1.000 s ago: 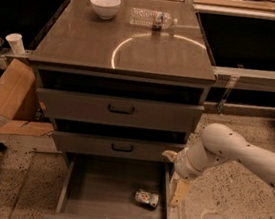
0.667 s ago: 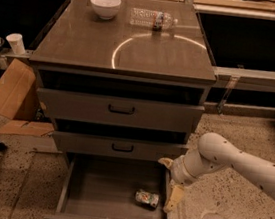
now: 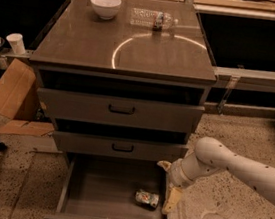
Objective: Pick 7up can from bottom drawer and place on counter
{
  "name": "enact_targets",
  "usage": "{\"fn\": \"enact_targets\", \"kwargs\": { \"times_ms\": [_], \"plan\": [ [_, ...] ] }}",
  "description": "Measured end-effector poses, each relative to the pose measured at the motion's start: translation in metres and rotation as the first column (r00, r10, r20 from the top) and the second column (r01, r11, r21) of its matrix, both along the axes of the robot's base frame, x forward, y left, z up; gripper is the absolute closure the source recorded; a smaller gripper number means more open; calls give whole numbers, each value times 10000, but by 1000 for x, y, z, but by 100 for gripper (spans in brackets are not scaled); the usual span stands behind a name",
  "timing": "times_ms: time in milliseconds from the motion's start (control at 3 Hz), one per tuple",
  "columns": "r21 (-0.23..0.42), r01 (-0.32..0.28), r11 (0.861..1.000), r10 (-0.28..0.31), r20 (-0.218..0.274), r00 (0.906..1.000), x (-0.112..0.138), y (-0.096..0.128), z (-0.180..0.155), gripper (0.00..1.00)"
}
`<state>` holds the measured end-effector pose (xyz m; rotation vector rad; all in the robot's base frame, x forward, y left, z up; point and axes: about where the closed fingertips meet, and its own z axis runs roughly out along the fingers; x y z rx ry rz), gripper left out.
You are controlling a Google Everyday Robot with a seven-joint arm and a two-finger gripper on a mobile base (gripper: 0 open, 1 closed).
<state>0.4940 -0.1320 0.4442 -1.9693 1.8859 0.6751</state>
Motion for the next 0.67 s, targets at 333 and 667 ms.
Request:
{"fn": "enact_targets", "kwargs": {
  "times_ms": [333,667],
  "plan": [
    [-30,-12,10000,12,-41,10000,4,-1,-36,0],
    [177,39,9998,-34,-282,9996,8,0,-72,0]
  ]
}}
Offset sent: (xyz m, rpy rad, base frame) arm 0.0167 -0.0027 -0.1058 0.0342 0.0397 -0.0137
